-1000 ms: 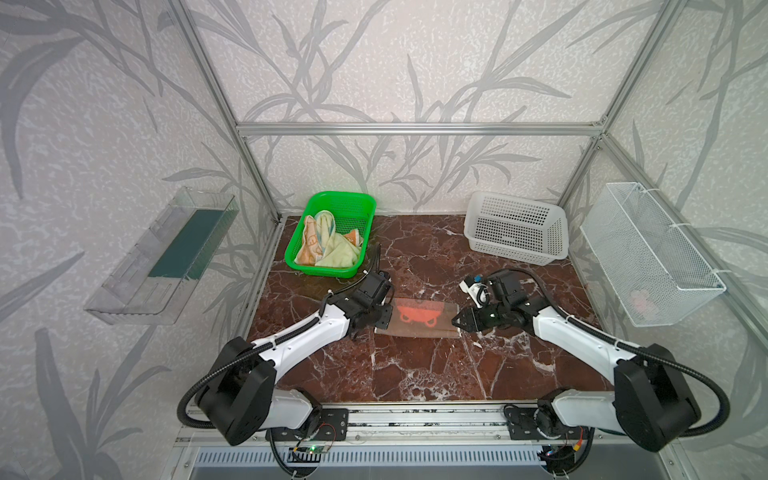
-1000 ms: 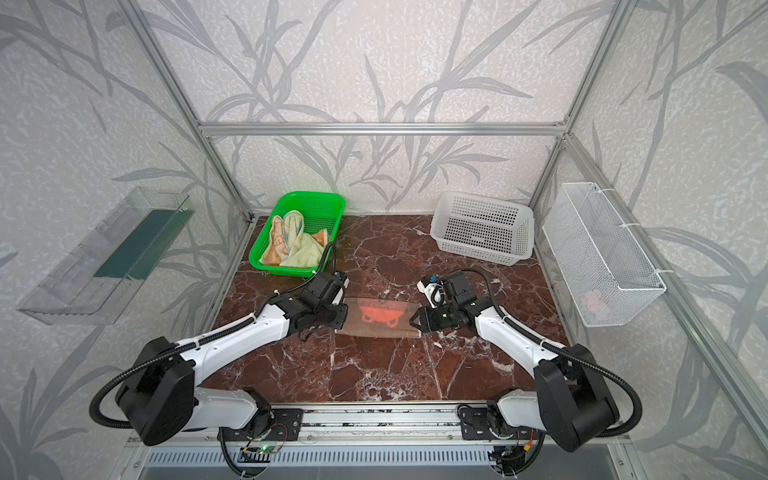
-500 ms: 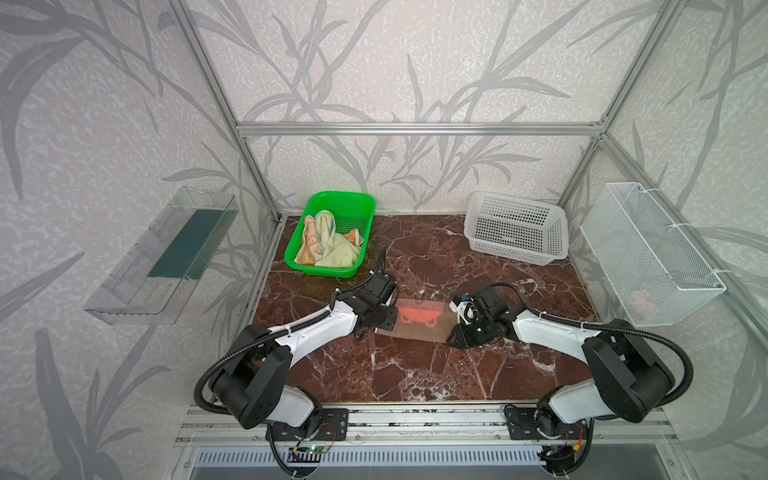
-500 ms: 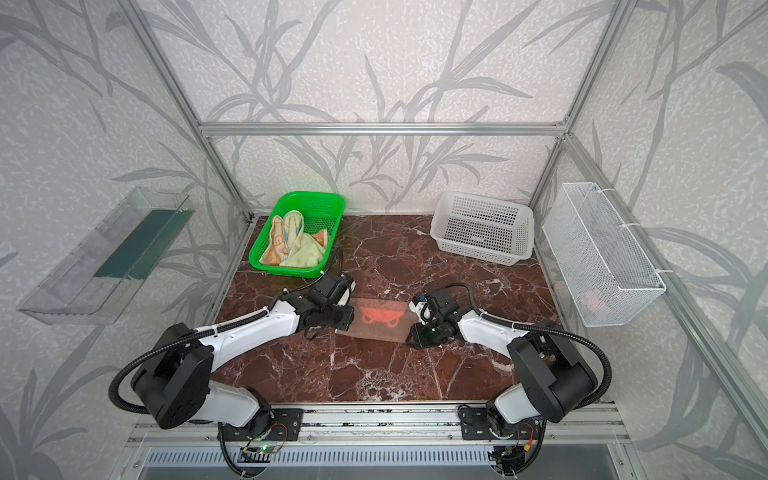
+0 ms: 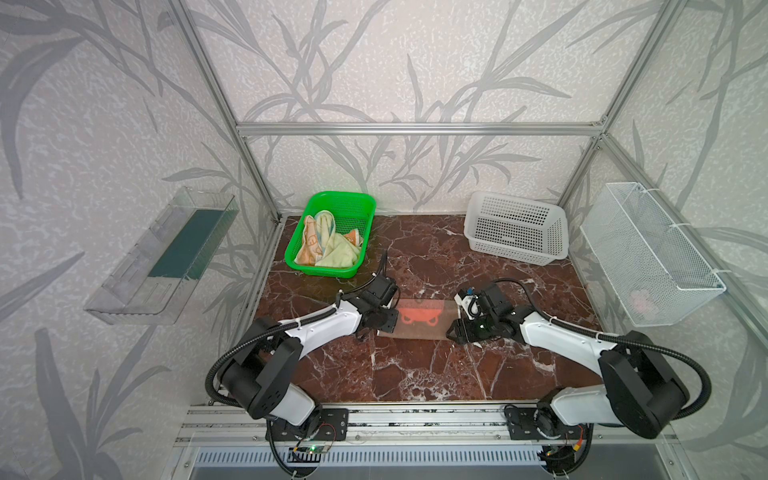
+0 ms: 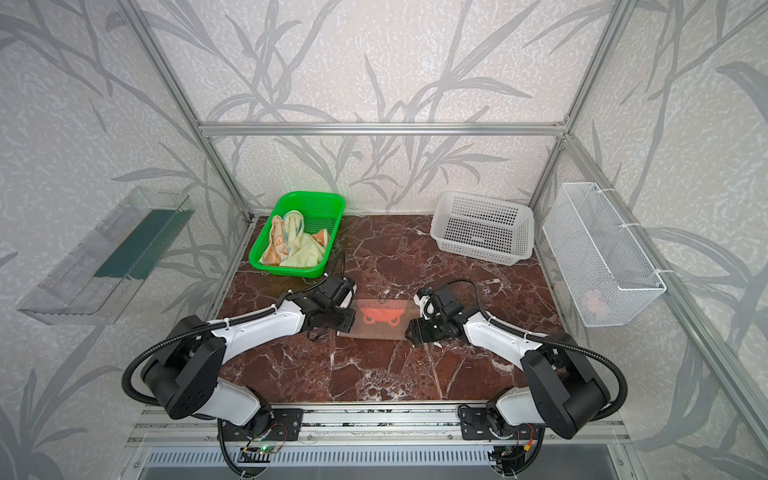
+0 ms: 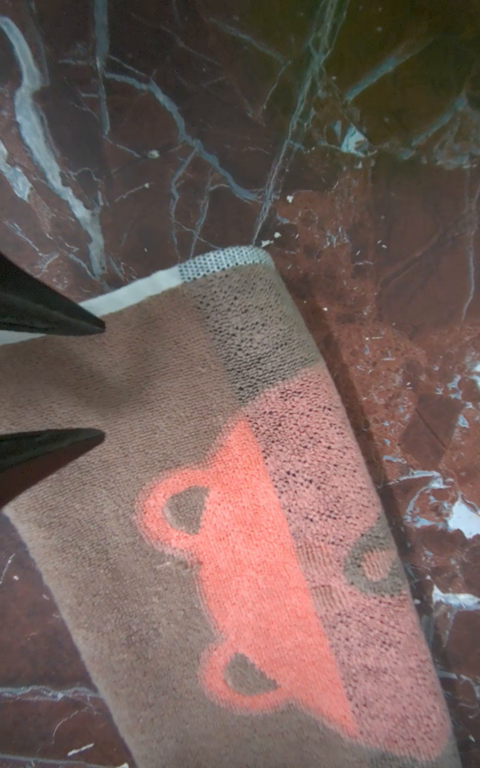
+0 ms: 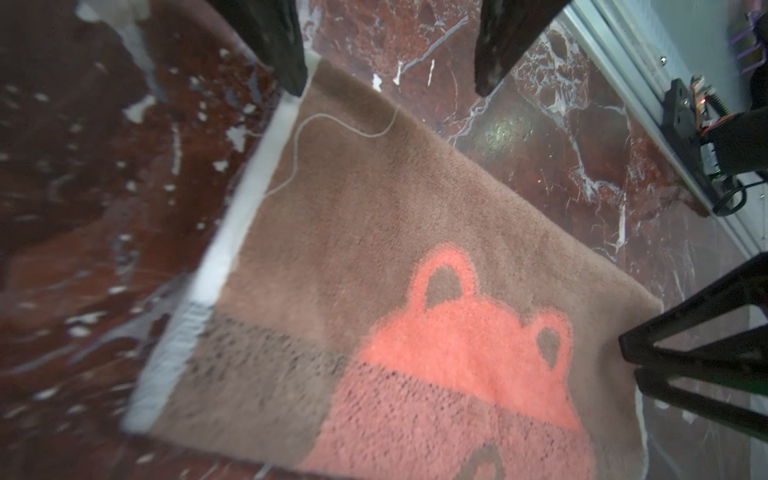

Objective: Fold and stack the towels

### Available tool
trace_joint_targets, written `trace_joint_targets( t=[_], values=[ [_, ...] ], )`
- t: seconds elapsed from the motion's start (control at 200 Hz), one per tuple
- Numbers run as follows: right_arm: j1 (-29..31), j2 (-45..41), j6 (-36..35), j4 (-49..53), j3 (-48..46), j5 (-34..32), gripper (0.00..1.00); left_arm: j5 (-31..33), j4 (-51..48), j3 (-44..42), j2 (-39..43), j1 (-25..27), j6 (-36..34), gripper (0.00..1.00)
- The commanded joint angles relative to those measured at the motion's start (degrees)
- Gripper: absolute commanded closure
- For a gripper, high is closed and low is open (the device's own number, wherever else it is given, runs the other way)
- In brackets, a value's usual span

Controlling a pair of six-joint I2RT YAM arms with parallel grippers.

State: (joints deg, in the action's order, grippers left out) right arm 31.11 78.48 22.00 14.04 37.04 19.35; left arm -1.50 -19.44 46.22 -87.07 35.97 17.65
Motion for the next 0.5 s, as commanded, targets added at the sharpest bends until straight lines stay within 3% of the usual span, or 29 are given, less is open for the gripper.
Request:
trace_joint_targets(
  t=[0.0, 0.17, 0.495],
  values=[
    [-0.22, -2.3, 2.48, 3.33, 2.16, -6.91, 0.35, 1.06, 1.42, -1.17, -1.02, 0.21, 0.97, 0.61],
    [-0.47, -3.57, 4.62, -0.85, 0.57, -4.48, 0.2, 1.32, 1.78, -1.72, -2.04, 0.18, 0.89, 0.62],
    [-4.13, -1.39, 7.36, -7.31, -2.39, -1.08, 0.2, 0.88, 2.57, -2.3, -2.8, 0.17, 0.65, 0.62]
  ],
)
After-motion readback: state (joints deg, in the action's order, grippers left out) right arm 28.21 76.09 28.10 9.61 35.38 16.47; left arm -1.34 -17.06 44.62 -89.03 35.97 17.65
